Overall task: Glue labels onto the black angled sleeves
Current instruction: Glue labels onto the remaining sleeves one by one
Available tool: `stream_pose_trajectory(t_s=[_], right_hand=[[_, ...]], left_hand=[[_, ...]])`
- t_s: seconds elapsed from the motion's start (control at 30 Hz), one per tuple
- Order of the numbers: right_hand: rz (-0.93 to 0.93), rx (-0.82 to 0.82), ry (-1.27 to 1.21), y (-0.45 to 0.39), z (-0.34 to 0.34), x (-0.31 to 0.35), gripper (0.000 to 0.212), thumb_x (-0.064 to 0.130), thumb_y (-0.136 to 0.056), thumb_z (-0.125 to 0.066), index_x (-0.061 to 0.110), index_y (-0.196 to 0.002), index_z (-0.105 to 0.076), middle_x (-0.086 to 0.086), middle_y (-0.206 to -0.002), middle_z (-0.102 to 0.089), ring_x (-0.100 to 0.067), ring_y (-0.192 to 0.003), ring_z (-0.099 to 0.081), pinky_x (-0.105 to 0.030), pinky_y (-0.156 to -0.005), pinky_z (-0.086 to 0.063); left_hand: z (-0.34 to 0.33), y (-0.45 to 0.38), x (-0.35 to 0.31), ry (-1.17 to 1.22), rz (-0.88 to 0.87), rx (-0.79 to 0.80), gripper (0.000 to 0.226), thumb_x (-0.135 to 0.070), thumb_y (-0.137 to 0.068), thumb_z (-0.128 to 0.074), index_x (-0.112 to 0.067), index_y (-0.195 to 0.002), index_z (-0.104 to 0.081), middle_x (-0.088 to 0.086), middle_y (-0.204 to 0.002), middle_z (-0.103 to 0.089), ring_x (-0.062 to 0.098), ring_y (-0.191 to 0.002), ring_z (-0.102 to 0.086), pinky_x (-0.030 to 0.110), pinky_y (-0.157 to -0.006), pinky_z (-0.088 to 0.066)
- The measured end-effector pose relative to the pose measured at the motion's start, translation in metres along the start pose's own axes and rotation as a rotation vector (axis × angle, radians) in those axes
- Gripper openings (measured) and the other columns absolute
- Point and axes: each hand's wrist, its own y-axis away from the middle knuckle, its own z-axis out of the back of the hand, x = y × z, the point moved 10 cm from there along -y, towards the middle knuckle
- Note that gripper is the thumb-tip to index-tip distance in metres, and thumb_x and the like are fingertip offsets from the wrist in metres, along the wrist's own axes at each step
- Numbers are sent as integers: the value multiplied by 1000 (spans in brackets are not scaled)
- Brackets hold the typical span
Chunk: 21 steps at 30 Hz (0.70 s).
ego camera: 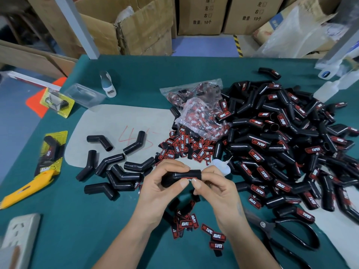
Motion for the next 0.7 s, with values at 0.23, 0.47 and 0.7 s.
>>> stream_pose_trajectory(t_s=[0.23,0.47,0.7], right_hand=[[-45,-13,-65,0,-2,-6,20,32,-77,-83,15,-86,-80,1,-86,-56,-14,-73,-58,-24,-74,-52],[-54,-19,-65,0,0,-7,26,35,-77,-83,11,-85,-76,-4,-87,-54,-15,-73,-58,-29,-74,-51],[-37,-7,-22,-1,1,-5,20,36,-81,-80,18,-90,-81,-1,-90,-59,-14,-76,-60,-36,-77,-52]], left_hand=[[-4,1,-1,-24,-20,17,16,-20,-86,-78,-24,-101,-78,3,-107,-68,23,-108,-65,30,-97,-50],[-1,1,-2,-32,-21,10,16,-19,-85,-78,-23,-100,-78,7,-107,-69,25,-108,-65,29,-98,-50],[0,-1,1,-54,17,24,15,-21,-86,-75,-19,-101,-76,10,-108,-68,26,-109,-64,32,-98,-49]])
